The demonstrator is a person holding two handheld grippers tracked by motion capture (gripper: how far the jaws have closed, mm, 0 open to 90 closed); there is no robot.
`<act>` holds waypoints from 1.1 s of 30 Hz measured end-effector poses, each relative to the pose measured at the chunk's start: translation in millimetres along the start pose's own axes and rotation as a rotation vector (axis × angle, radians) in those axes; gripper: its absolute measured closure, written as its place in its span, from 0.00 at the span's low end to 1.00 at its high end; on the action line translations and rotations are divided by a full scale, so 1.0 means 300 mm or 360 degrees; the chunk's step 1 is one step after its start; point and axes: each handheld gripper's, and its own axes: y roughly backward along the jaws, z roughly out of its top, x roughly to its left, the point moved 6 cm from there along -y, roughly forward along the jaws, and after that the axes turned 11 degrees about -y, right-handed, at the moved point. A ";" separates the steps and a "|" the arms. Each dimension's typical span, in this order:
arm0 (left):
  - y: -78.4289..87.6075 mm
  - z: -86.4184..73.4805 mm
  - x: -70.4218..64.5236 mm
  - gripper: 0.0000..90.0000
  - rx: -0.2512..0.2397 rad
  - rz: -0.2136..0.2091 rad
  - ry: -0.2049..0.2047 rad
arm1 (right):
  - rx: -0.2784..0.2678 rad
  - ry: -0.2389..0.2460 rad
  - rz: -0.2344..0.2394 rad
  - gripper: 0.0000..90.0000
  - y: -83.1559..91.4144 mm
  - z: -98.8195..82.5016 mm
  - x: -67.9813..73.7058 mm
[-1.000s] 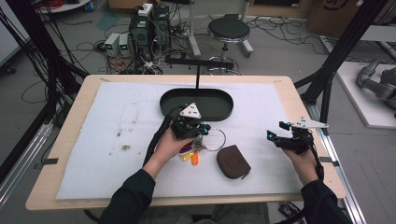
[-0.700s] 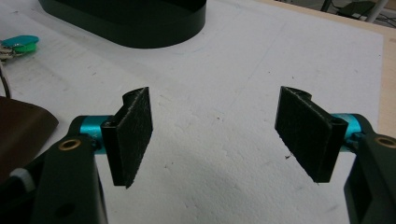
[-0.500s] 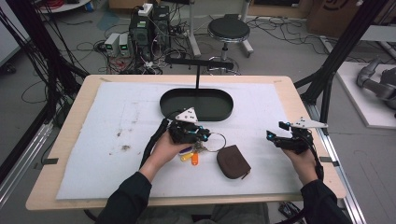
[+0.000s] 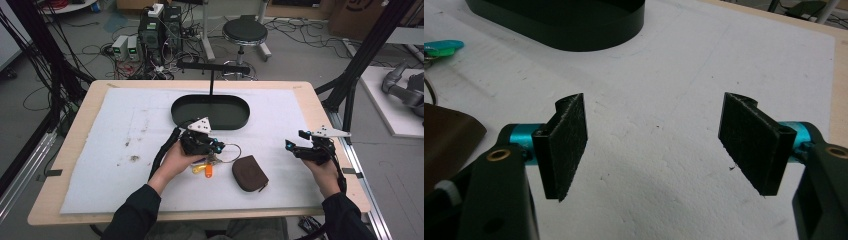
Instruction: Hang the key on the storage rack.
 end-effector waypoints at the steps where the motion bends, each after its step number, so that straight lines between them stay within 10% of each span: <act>1: 0.001 0.000 -0.001 0.96 -0.0001 -0.0002 -0.0001 | -0.0001 0.0004 0.0001 0.31 -0.001 0.000 0.000; 33: 0.257 0.100 0.056 0.96 -0.0348 0.0282 -0.0017 | 0.0015 0.0003 -0.0021 0.32 -0.010 -0.001 -0.003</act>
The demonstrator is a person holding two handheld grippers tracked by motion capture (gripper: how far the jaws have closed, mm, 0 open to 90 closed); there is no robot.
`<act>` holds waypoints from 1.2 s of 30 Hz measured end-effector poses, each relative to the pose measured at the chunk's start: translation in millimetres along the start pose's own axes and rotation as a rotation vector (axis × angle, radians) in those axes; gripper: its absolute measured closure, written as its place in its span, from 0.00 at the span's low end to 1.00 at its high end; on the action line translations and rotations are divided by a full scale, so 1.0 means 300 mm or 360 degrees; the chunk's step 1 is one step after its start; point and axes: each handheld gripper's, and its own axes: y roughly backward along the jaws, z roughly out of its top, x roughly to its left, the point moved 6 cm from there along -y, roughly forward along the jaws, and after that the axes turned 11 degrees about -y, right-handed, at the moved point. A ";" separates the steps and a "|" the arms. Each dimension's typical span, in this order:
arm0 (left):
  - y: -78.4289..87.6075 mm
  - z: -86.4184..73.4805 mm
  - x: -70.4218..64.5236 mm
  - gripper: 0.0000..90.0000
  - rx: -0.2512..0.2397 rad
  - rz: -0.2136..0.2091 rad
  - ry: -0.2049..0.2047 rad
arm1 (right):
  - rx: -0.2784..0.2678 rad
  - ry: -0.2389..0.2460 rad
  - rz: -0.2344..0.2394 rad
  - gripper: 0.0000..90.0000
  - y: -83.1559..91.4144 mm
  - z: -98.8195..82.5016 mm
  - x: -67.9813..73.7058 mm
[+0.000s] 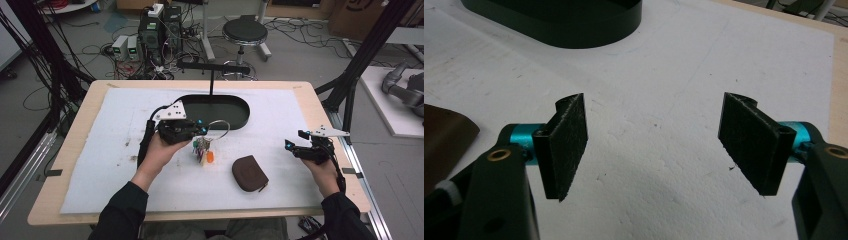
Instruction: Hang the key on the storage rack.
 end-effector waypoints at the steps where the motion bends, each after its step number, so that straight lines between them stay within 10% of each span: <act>1: 0.003 0.005 0.004 0.96 -0.0012 0.0012 -0.0004 | 0.0000 0.0001 -0.0001 0.32 0.000 0.000 0.000; 36: 0.155 0.075 0.330 0.96 -0.0192 0.0487 0.0108 | 0.0004 0.0006 0.0005 0.32 -0.009 0.000 -0.002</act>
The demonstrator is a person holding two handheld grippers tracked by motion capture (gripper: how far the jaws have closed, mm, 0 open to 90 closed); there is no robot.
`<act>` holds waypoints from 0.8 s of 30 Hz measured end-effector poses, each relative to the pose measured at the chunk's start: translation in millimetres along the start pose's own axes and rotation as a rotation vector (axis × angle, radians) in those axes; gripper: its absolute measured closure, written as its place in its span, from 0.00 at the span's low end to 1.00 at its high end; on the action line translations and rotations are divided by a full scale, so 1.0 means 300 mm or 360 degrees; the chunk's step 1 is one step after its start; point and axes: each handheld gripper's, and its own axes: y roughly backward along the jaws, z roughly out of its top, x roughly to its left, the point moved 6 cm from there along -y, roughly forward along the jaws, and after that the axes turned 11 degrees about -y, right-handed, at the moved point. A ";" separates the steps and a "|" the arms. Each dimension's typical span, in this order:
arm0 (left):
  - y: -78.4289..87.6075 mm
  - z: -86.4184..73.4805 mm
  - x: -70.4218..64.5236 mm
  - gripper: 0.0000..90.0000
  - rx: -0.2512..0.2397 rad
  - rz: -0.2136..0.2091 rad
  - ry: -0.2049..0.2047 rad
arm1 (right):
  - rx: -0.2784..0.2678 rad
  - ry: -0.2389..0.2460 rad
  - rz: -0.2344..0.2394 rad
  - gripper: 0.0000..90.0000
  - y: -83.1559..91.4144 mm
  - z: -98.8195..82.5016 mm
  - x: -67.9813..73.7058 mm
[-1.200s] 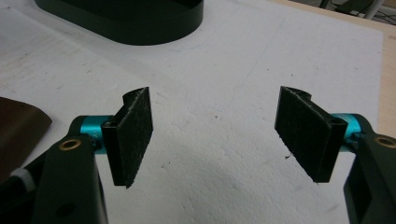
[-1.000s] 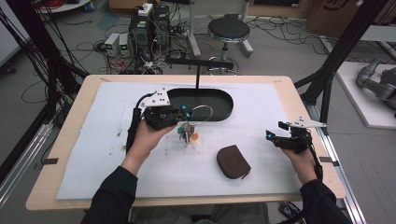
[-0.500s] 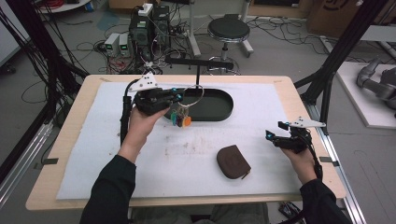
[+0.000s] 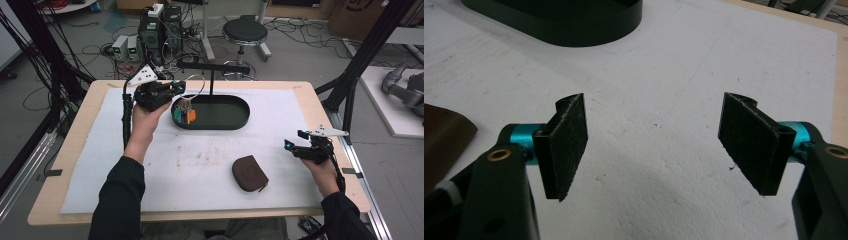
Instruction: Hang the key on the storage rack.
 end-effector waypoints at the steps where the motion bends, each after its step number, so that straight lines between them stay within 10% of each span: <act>1: 0.000 0.000 0.009 0.96 -0.0001 0.0009 0.0004 | -0.0002 -0.0001 0.0000 0.32 0.000 0.000 0.000; 24: -0.066 -0.068 0.148 0.96 0.0067 0.0145 0.0139 | -0.0001 0.0001 0.0003 0.32 -0.001 0.001 -0.003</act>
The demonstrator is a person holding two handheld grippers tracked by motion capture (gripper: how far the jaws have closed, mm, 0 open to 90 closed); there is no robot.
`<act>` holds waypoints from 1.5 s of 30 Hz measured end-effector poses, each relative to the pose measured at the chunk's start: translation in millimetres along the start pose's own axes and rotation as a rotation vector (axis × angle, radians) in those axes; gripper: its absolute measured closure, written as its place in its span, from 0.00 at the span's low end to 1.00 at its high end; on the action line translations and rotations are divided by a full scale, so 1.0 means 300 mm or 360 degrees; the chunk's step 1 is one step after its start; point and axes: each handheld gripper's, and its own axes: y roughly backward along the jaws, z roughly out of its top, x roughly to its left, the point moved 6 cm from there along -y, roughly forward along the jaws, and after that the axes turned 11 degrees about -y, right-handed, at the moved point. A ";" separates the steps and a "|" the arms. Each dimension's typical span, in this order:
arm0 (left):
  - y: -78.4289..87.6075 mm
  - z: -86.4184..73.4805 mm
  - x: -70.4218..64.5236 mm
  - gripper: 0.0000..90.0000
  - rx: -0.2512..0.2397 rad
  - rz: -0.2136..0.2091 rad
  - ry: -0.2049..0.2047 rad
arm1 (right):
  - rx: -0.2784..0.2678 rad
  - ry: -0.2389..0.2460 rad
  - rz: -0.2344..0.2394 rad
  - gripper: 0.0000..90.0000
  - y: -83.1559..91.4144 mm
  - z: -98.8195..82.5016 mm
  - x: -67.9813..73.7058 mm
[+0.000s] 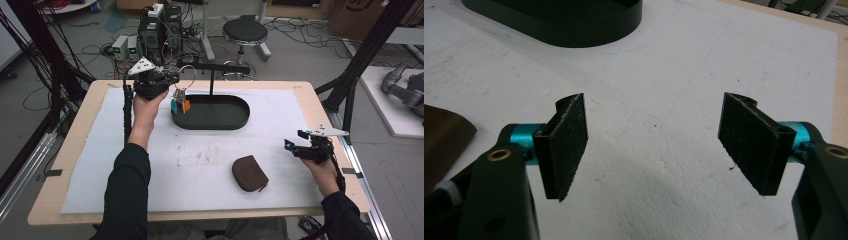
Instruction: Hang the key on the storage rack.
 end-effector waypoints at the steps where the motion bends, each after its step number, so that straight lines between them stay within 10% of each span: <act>1: -0.003 -0.006 0.004 0.96 0.0009 0.0007 0.0003 | -0.0002 0.0003 0.0001 0.32 -0.001 0.000 0.000; 45: -0.045 -0.082 0.061 0.95 0.0051 0.0094 0.0142 | 0.0014 -0.0001 0.0008 0.32 -0.005 -0.003 -0.001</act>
